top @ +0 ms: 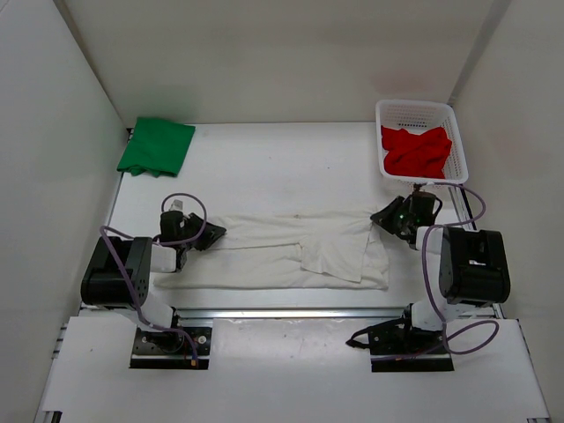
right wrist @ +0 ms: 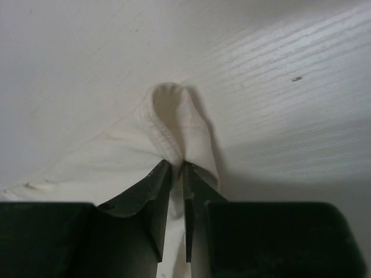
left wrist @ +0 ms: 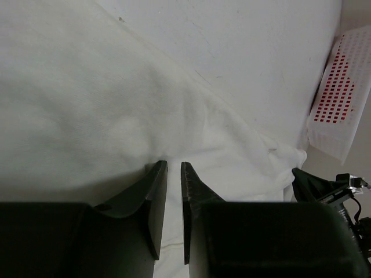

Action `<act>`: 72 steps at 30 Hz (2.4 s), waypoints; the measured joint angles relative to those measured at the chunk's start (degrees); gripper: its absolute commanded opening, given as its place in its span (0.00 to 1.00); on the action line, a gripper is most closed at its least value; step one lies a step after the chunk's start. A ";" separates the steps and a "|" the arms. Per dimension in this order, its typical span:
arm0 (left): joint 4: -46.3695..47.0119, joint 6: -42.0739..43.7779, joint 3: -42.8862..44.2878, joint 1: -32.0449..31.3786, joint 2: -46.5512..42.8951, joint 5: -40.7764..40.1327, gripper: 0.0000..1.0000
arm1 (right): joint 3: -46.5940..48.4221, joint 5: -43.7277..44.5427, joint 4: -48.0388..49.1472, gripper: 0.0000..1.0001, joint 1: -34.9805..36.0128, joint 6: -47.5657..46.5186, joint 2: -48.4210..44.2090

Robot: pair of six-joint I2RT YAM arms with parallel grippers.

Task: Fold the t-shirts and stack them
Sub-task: Rotate the tshirt 90 degrees

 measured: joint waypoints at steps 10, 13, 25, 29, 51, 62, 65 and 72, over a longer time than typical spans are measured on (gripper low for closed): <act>-6.82 2.34 1.88 -7.58 -8.13 -1.31 0.31 | 0.68 5.68 -6.60 0.35 3.54 0.17 -10.82; -8.02 3.76 2.91 -11.19 -12.33 -2.01 0.31 | -0.72 8.04 -7.41 0.23 5.86 0.72 -18.64; -10.71 7.54 3.61 -24.26 -12.44 -2.43 0.31 | -2.62 9.75 -15.34 0.00 27.96 -1.29 -17.00; -11.69 8.37 3.19 -24.37 -13.27 -1.77 0.32 | 1.57 9.44 -17.70 0.00 27.50 -2.21 -7.56; -24.22 12.41 2.71 -18.73 -26.99 -0.46 0.37 | 107.67 -6.62 -45.62 0.33 24.96 -6.56 58.12; -25.68 12.70 2.45 -14.40 -30.67 -0.02 0.38 | 125.79 12.24 -76.46 0.04 42.53 -19.43 41.07; -26.01 12.90 2.34 -12.39 -33.33 0.57 0.38 | 121.66 16.28 -81.09 0.06 49.05 -20.55 40.74; -26.16 13.33 1.66 -13.27 -34.97 1.42 0.40 | 87.89 27.76 -76.19 0.25 51.63 -21.16 22.67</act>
